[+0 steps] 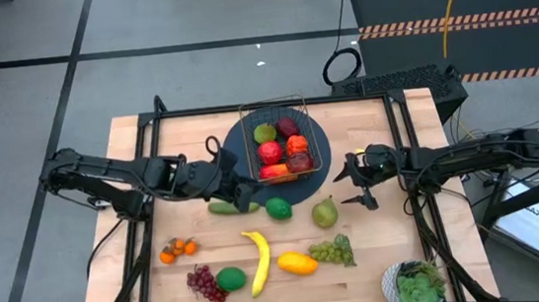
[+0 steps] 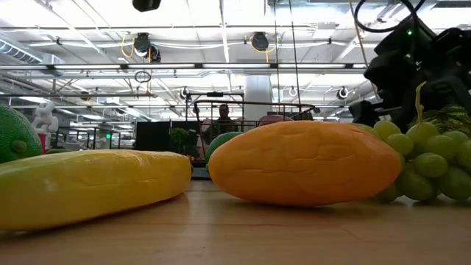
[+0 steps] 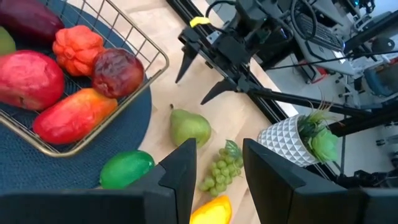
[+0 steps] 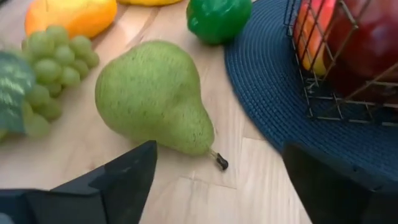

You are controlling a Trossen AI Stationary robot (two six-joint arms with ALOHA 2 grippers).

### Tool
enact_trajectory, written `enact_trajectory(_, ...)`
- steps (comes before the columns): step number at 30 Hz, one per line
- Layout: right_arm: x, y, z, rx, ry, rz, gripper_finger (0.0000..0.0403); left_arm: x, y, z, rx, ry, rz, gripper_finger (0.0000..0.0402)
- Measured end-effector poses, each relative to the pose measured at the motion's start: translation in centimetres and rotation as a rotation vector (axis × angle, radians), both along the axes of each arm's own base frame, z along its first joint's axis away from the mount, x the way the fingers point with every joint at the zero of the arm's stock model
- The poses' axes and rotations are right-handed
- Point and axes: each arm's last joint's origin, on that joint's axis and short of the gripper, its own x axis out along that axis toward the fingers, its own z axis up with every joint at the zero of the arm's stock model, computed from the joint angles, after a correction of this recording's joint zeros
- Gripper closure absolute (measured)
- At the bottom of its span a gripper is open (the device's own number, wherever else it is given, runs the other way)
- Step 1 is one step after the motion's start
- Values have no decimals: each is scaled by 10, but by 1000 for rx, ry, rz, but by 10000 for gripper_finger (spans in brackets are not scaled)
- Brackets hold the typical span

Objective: Build produce basket
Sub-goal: Put the green pear into the gold wire basket

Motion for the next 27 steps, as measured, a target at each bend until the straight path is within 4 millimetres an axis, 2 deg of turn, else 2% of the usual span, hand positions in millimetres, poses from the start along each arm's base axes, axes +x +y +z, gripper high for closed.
enact_trajectory(8, 11, -2, -8, -92, -28, 59, 127, 0, 1, 0, -3, 0, 5, 270)
enact_trajectory(18, 22, -6, -35, -133, 41, 127, 176, 0, -2, 0, -58, -6, 16, 270)
enact_trajectory(27, 27, -5, -48, -12, 54, 160, 236, -1, -6, 0, -79, -8, 11, 270)
